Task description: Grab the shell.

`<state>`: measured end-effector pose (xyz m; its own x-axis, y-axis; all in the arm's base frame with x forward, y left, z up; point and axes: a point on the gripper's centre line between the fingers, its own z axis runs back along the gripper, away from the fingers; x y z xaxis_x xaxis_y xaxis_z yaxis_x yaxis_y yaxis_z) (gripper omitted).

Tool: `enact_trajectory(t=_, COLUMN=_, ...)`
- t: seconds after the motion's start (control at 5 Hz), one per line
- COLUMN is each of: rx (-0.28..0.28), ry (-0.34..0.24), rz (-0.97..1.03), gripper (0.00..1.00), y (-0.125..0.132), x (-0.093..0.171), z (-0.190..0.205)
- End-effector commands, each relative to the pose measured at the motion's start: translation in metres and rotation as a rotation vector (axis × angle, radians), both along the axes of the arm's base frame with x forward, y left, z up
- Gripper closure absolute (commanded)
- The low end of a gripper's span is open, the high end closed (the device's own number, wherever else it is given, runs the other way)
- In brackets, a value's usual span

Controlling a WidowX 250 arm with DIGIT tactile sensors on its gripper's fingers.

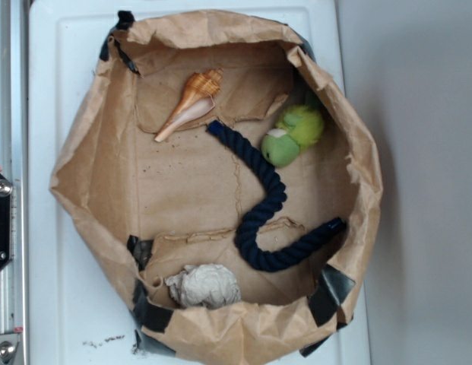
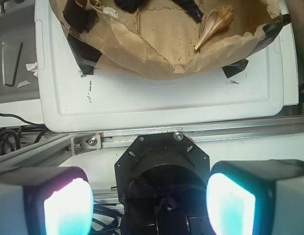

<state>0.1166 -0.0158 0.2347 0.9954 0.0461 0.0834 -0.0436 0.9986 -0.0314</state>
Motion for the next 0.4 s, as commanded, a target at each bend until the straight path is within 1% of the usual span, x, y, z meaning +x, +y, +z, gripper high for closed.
enact_trajectory(t=0.0, rx=0.0, ry=0.0, rz=0.0, gripper=0.0, y=0.0, x=0.0, z=0.0)
enact_trajectory(t=0.2, rx=0.001, ry=0.067, rz=0.108, gripper=0.0, y=-0.007, x=0.05, z=-0.014)
